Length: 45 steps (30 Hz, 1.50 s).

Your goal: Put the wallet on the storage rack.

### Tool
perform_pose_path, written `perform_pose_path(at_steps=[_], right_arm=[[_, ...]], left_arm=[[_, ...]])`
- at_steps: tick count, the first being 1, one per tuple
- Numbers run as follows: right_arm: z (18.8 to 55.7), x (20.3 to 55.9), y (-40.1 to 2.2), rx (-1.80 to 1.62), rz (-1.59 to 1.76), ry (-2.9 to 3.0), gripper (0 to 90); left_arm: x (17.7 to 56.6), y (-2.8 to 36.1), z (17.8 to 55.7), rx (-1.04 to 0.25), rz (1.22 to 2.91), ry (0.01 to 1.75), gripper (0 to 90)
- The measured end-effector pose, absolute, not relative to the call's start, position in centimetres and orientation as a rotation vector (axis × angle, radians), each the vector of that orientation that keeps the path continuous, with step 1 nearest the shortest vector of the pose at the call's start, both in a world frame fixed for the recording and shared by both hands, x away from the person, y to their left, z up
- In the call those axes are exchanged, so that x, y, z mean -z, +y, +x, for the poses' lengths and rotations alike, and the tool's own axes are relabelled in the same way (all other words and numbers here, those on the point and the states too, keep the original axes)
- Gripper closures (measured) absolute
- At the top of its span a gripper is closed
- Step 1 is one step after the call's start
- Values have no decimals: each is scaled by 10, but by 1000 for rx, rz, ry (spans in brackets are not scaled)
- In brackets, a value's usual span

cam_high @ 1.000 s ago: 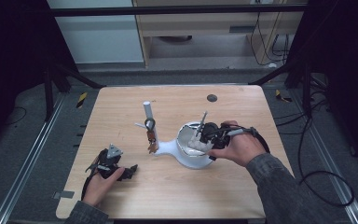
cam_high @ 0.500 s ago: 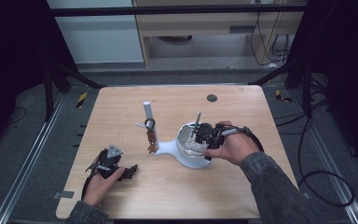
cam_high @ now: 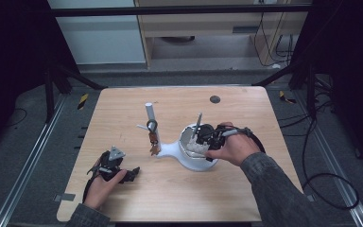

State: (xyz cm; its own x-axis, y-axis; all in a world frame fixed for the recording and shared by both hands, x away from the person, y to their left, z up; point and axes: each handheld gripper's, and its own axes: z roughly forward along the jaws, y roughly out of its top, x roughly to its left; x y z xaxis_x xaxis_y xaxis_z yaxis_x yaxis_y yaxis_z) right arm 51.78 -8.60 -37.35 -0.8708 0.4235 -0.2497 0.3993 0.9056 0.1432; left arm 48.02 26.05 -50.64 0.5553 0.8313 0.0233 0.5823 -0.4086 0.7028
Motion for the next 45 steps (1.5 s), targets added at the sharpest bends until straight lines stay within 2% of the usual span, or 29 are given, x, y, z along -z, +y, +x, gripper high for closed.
perform_pose_path(at_steps=[26,32,45], right_arm=[[522,383,-80,-128,624,2815,291],[522,378,-80,-184,639,2799,236],[517,371,-83,-223,641,2794,200]], left_arm=[[506,260,480,-492,2142,1127,33],[506,260,480,-492,2142,1126,33],[506,260,480,-491,2143,1127,32]])
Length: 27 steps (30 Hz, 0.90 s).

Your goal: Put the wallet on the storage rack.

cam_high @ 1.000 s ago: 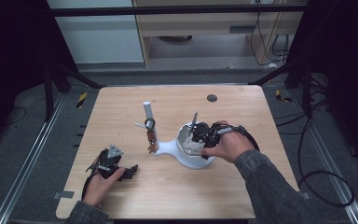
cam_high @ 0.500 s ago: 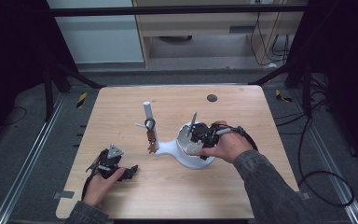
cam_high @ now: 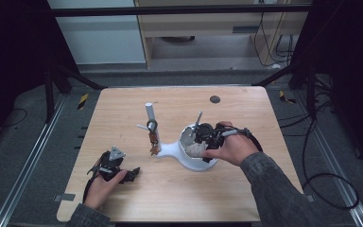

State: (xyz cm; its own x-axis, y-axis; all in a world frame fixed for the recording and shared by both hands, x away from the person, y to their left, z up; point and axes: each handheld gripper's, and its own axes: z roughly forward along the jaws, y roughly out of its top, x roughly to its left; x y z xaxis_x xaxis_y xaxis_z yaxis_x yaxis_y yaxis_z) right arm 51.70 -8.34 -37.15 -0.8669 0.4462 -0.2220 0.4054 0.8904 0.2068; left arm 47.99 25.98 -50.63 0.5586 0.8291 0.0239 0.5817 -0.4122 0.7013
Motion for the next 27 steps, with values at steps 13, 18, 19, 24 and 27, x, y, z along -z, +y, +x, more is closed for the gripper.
perform_pose_path(at_steps=[13,18,19,24,27], right_arm=[[514,365,-90,-256,667,2783,165],[513,363,-92,-264,663,2781,151],[512,363,-92,-265,669,2782,145],[512,362,-95,-269,670,2781,123],[511,361,-96,-273,680,2780,113]], left_arm=[[506,260,480,-490,2143,1127,33],[506,260,480,-490,2143,1127,33],[506,260,480,-490,2143,1126,32],[506,260,480,-490,2142,1127,32],[506,260,480,-490,2142,1127,32]])
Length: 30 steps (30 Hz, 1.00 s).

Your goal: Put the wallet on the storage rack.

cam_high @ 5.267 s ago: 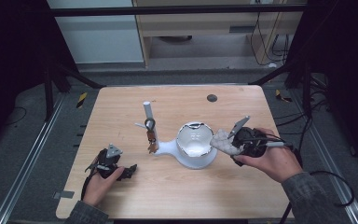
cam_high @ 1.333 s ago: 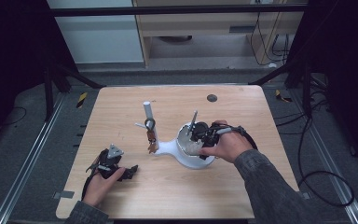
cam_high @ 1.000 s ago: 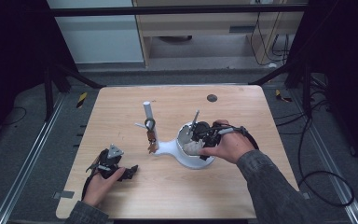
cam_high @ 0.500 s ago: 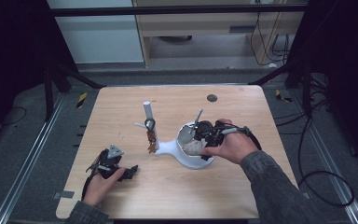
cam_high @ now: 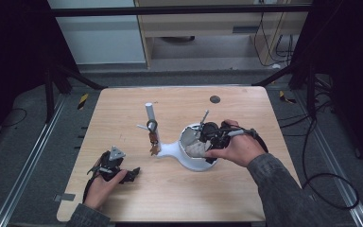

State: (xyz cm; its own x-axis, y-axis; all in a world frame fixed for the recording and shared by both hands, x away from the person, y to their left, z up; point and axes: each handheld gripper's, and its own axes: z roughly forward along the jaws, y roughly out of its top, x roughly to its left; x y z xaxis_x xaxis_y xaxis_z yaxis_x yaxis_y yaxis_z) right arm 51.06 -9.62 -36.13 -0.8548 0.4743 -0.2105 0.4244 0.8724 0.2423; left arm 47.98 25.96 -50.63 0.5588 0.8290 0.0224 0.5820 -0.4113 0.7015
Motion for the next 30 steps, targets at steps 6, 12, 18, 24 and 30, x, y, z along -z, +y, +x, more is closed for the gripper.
perform_pose_path(at_steps=[6,12,18,24,30], right_arm=[[510,359,-100,-289,687,2776,94],[508,358,-107,-313,704,2773,80],[506,358,-116,-327,730,2767,74],[504,357,-127,-360,756,2757,70],[502,357,-136,-379,781,2741,67]], left_arm=[[506,260,480,-490,2142,1126,30],[507,259,480,-487,2142,1125,26],[507,259,480,-487,2142,1123,17],[508,259,480,-485,2143,1113,6],[508,260,480,-483,2138,1110,0]])
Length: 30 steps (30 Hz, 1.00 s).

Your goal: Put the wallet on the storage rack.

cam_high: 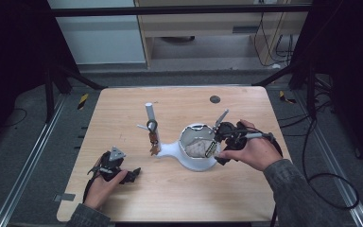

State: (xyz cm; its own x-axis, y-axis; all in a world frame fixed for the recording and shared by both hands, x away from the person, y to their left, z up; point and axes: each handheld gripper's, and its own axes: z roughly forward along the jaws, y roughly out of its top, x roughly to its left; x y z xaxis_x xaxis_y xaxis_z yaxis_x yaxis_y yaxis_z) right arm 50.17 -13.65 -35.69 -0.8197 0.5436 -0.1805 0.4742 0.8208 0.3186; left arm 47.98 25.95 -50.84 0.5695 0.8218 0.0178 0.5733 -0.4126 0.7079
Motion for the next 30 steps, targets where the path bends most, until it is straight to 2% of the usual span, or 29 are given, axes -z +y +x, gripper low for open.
perform_pose_path(at_steps=[30], right_arm=[[498,363,-171,-460,868,2682,60]], left_arm=[[509,259,480,-484,2137,1108,0]])
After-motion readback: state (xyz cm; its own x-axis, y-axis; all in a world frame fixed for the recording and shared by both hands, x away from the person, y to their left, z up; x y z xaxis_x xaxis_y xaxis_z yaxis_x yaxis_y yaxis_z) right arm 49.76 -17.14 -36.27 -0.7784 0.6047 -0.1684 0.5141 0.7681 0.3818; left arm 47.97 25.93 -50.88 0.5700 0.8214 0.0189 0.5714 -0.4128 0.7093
